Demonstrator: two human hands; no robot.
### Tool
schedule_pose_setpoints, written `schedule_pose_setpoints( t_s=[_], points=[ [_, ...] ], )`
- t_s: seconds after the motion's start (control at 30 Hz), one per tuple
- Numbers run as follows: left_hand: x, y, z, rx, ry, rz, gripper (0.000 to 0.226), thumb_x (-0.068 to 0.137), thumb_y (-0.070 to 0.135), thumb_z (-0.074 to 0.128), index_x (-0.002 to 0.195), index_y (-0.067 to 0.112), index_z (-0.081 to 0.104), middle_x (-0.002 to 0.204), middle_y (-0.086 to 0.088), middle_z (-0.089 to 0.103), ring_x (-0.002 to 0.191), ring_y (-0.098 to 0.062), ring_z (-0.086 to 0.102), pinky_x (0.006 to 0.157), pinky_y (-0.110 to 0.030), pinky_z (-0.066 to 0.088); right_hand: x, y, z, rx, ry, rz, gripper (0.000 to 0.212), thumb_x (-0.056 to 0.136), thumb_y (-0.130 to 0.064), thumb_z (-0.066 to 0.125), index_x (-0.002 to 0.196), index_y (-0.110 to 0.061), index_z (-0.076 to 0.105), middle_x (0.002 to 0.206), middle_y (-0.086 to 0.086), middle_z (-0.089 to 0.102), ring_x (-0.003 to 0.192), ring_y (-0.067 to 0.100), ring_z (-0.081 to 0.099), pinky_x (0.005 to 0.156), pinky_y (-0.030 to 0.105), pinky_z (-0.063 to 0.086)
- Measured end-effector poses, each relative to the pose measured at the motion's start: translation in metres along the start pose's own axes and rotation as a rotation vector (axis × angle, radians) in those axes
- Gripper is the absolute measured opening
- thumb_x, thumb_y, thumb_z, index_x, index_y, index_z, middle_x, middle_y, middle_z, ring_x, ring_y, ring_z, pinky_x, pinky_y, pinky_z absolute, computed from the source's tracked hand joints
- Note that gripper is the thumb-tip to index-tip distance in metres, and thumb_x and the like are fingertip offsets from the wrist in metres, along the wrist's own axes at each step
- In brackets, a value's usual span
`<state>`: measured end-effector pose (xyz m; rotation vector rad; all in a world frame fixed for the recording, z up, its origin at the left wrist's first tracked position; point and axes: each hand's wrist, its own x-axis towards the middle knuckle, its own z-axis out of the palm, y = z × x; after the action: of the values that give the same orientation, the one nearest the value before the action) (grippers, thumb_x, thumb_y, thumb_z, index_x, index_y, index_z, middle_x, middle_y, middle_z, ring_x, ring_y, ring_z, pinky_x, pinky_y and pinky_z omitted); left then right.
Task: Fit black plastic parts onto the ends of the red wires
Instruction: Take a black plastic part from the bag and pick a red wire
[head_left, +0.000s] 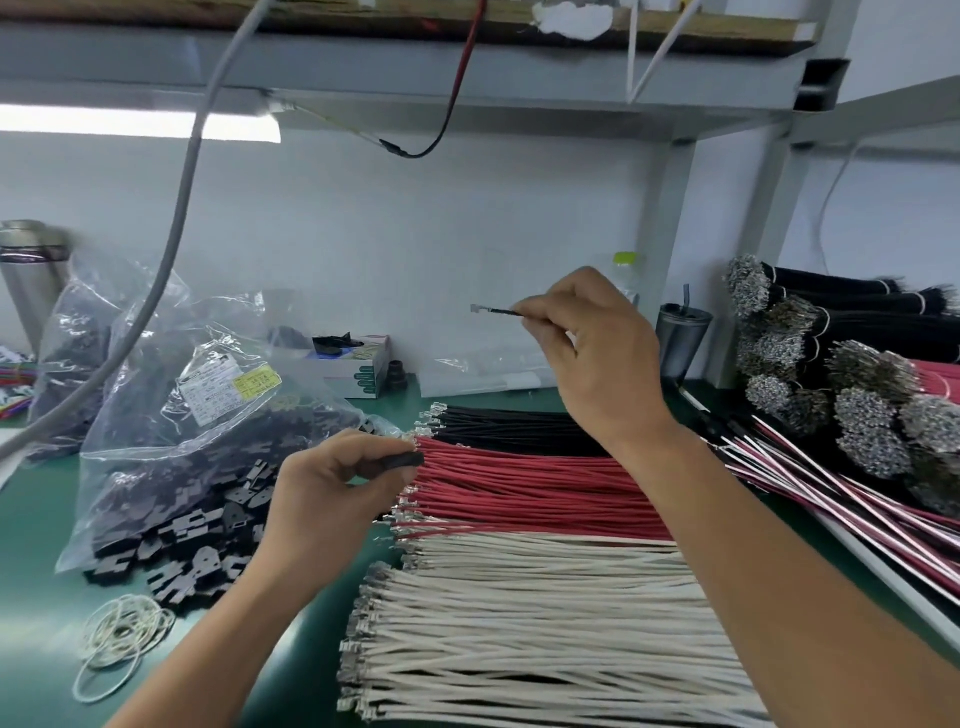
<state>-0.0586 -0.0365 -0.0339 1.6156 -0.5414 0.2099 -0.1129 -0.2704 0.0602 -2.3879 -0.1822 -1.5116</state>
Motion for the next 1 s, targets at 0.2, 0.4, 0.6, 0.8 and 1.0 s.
schedule_pose_setpoints(
  t_s=[0.2,0.4,0.6,0.8,1.0],
  points=[
    [-0.004,0.007,-0.001,-0.12,-0.091,-0.042,0.028,0.075,-0.002,0.085,0.085,0.024,0.085,0.08,-0.006,0.079,0.063,-0.007,0.066,0.053,-0.013,0.051,-0.063,-0.028,0.0,-0.062,-0.234,-0.142,0.006,0.088,-0.024,0.076,0.093,-0.023,0.078,0.081,-0.009,0.055,0.072,0.004,0.05,0.061,0.02,0.045],
    [-0.002,0.003,-0.002,-0.065,-0.174,-0.014,0.032,0.075,-0.002,0.086,0.085,0.027,0.085,0.082,-0.01,0.077,0.066,-0.016,0.066,0.066,-0.025,0.057,-0.088,-0.021,0.011,0.058,-0.197,-0.011,0.004,0.089,-0.026,0.075,0.091,-0.025,0.078,0.082,-0.014,0.055,0.075,0.001,0.052,0.066,0.01,0.038],
    [-0.006,0.006,0.001,-0.07,-0.196,-0.026,0.029,0.073,-0.002,0.087,0.085,0.024,0.085,0.084,-0.009,0.077,0.069,-0.015,0.066,0.067,-0.026,0.058,-0.092,-0.026,0.011,0.079,-0.223,-0.025,0.004,0.087,-0.023,0.078,0.091,-0.023,0.08,0.081,-0.013,0.056,0.075,0.0,0.051,0.065,0.011,0.037],
    [-0.005,0.007,0.0,-0.069,-0.237,-0.01,0.022,0.068,0.01,0.087,0.087,0.02,0.085,0.087,-0.009,0.077,0.074,-0.023,0.07,0.071,-0.028,0.061,-0.09,-0.022,0.011,0.219,-0.336,0.063,0.009,0.086,-0.02,0.078,0.094,-0.022,0.081,0.082,-0.014,0.056,0.078,0.004,0.054,0.068,0.012,0.038],
    [-0.005,0.003,0.0,0.023,-0.258,0.014,0.021,0.071,0.008,0.088,0.087,0.021,0.086,0.082,-0.01,0.072,0.071,-0.027,0.064,0.069,-0.03,0.056,-0.092,-0.031,0.017,0.181,-0.357,0.011,0.008,0.087,-0.02,0.076,0.094,-0.018,0.08,0.082,-0.01,0.057,0.078,0.008,0.054,0.065,0.03,0.049]
  ],
)
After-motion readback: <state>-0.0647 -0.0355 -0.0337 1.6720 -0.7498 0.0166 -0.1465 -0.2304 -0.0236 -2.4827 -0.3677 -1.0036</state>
